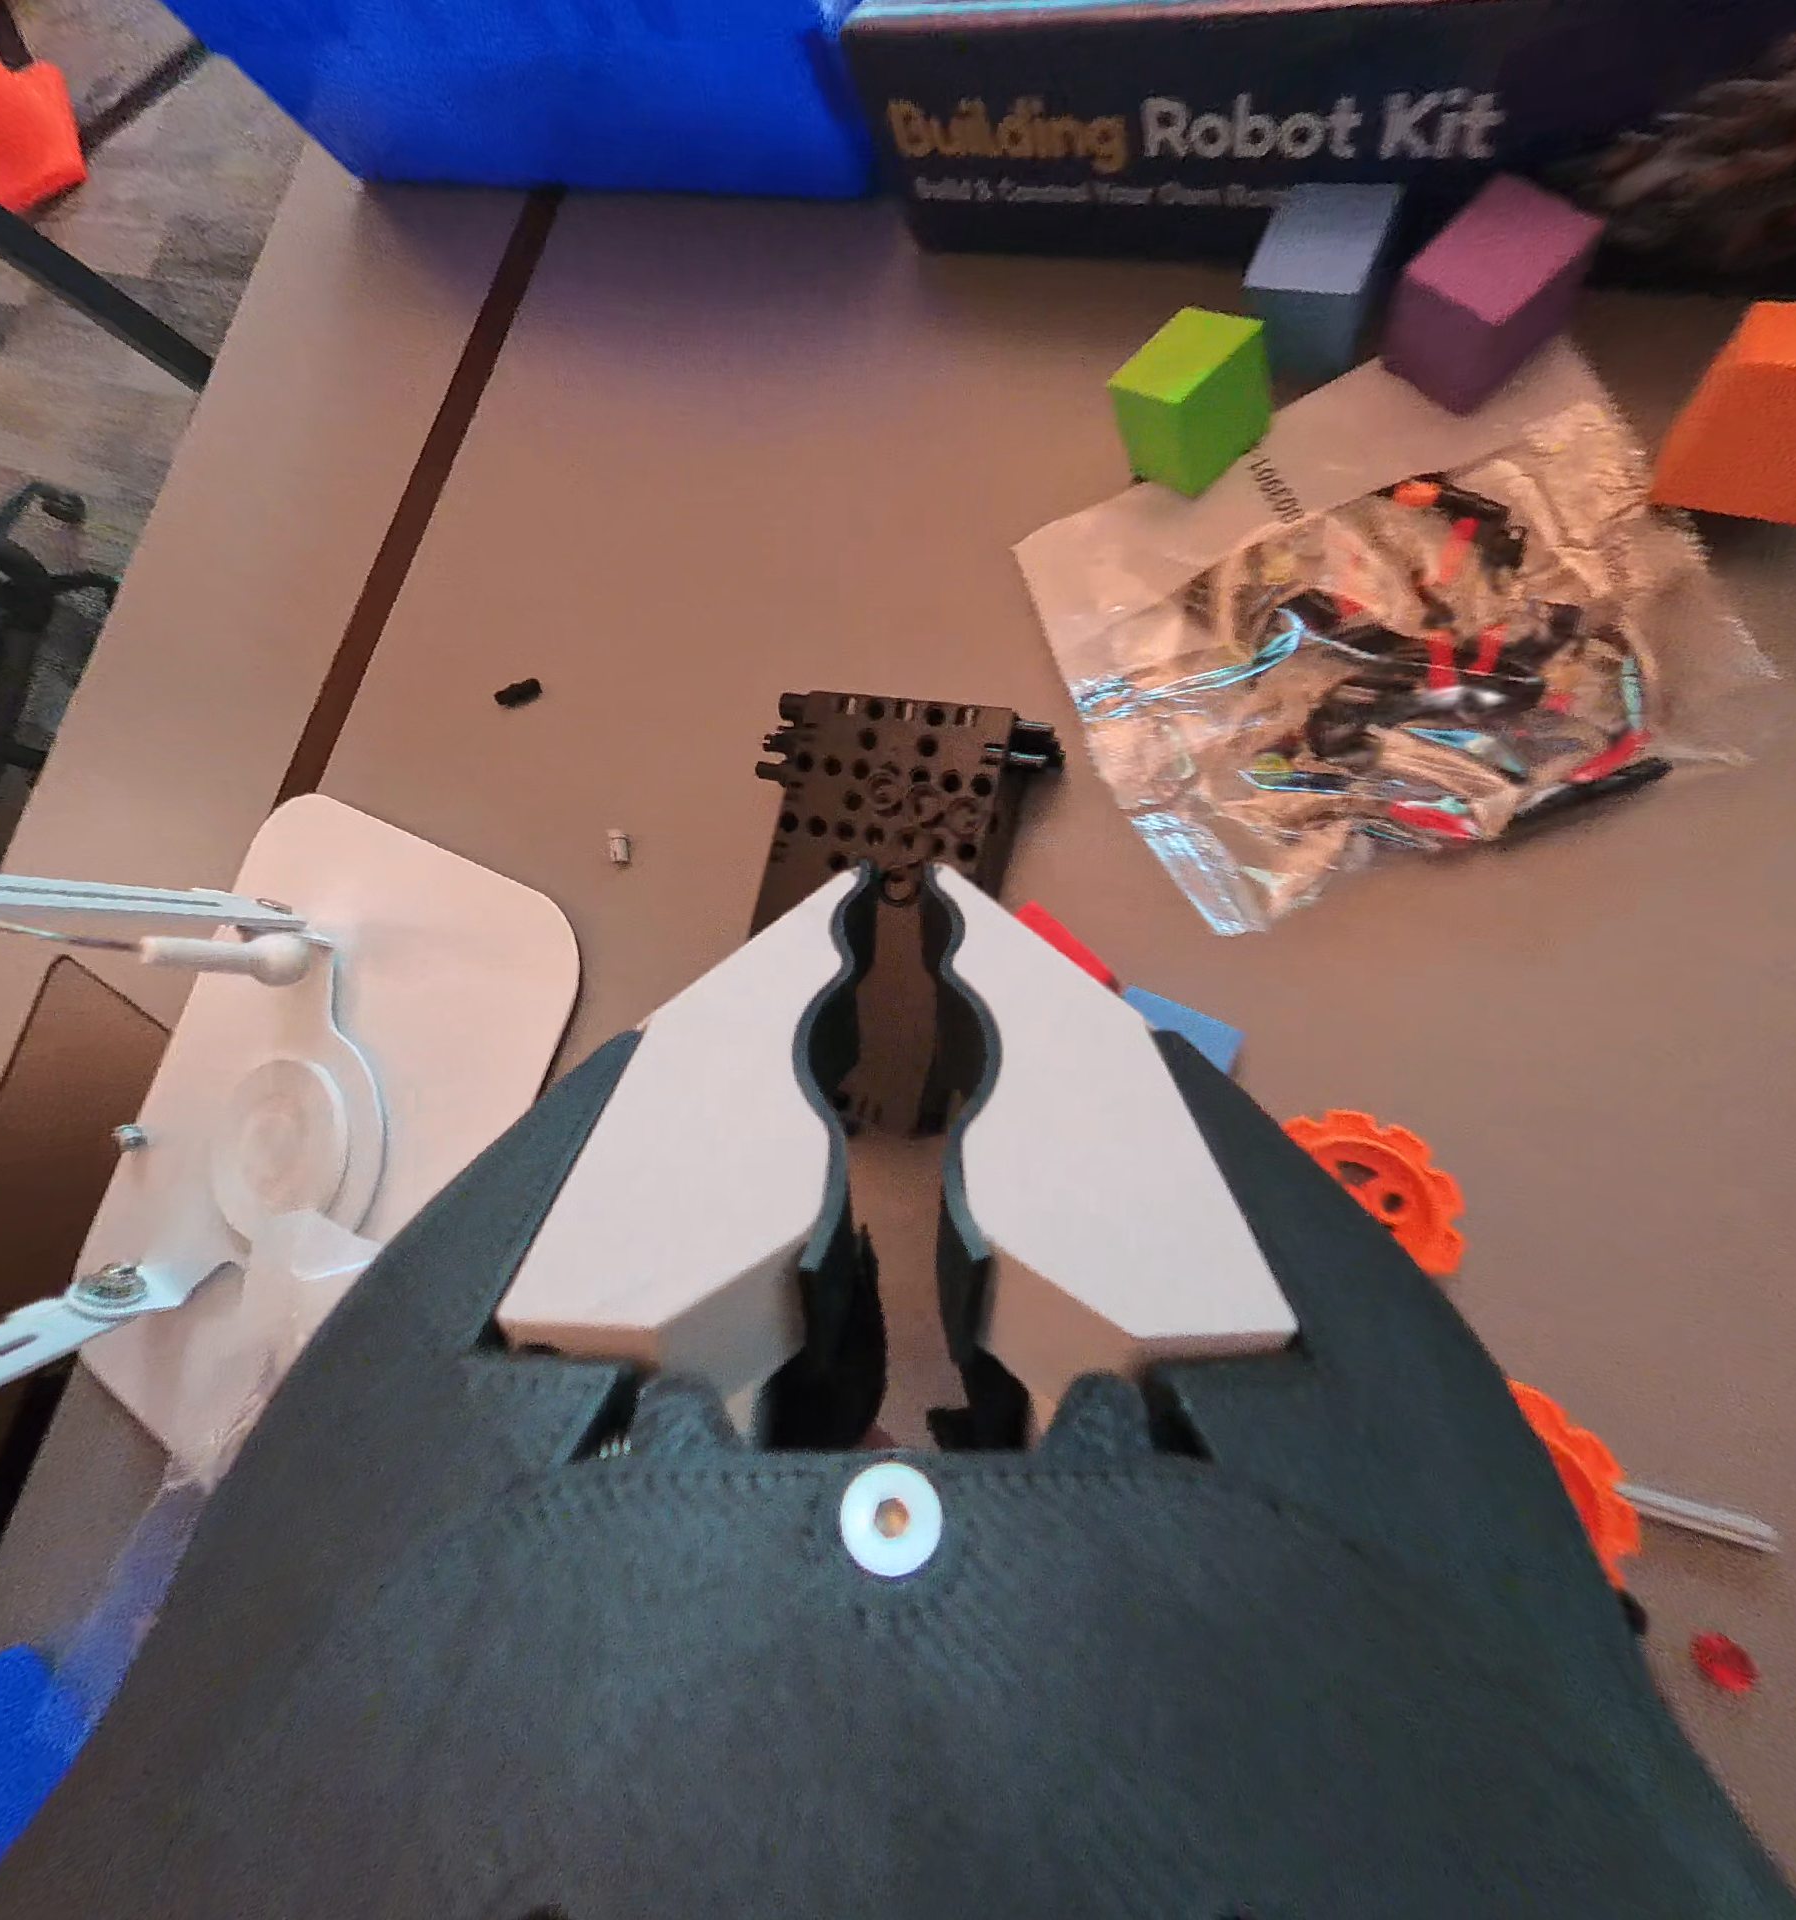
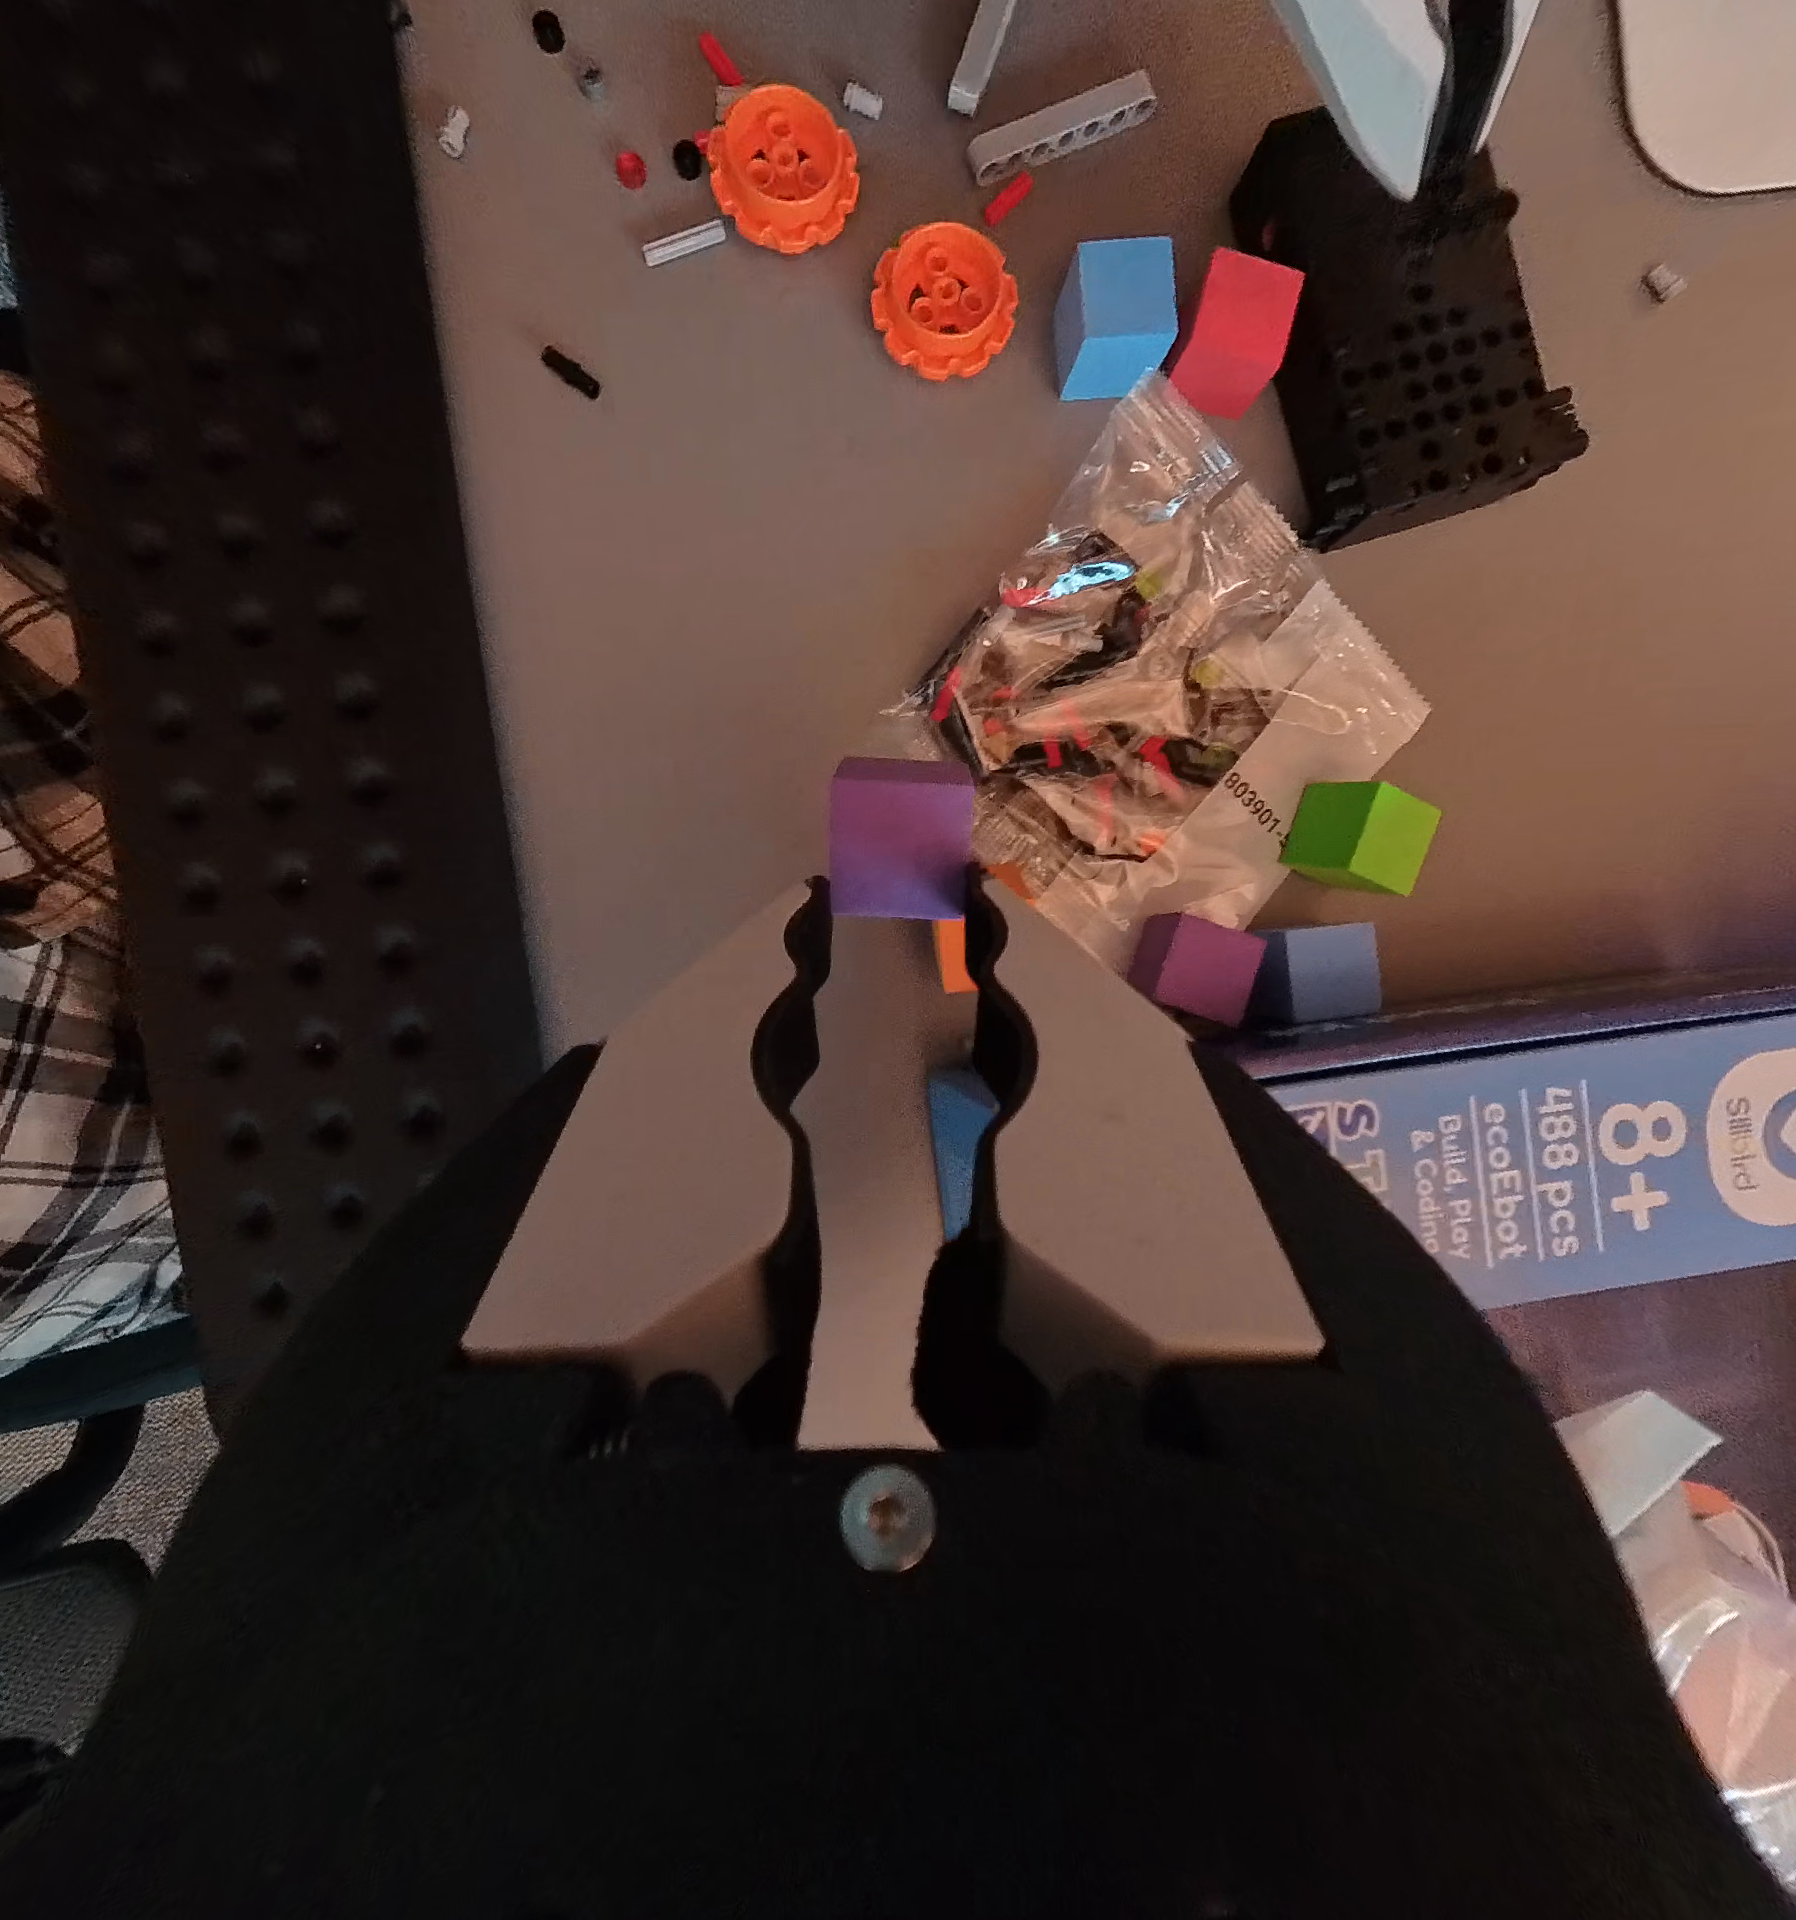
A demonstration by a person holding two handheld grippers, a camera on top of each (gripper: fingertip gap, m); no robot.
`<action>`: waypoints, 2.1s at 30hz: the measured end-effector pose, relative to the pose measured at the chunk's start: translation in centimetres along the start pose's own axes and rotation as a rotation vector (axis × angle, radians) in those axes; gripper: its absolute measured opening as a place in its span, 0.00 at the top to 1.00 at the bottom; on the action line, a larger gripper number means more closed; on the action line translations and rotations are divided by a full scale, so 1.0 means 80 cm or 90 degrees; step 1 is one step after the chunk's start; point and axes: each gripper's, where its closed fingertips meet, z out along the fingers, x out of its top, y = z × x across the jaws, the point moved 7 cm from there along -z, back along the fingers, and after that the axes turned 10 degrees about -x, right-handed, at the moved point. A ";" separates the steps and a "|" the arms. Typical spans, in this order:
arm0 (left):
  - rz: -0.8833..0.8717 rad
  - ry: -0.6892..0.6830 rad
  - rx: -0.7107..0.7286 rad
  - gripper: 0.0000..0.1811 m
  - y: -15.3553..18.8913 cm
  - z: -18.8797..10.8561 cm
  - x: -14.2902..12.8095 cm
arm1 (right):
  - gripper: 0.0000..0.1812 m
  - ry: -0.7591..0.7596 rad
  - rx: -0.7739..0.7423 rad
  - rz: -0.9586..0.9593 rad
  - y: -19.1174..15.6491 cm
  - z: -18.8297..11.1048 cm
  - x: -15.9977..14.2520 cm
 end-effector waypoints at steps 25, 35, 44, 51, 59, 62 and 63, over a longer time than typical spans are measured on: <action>-0.012 -0.061 -0.201 0.83 0.031 -0.010 -0.046 | 0.87 -0.054 -0.026 -0.088 0.140 0.124 0.138; 0.012 -0.120 -0.222 0.83 0.043 0.006 -0.056 | 0.87 -0.133 0.011 -0.107 0.153 0.168 0.143; 0.026 -0.132 -0.232 0.95 0.047 0.012 -0.058 | 0.87 -0.143 0.025 -0.119 0.154 0.167 0.152; 0.016 -0.116 -0.226 0.84 0.047 0.010 -0.052 | 0.87 -0.168 0.052 -0.125 0.152 0.175 0.157; 0.050 -0.113 -0.212 0.88 0.052 0.019 -0.044 | 0.83 -0.113 0.017 -0.102 0.148 0.140 0.159; 0.062 -0.112 -0.213 0.89 0.056 0.020 -0.041 | 0.82 -0.110 0.040 -0.099 0.127 0.129 0.149; 0.062 -0.112 -0.218 0.89 0.058 0.021 -0.041 | 0.82 -0.115 0.049 -0.093 0.120 0.130 0.145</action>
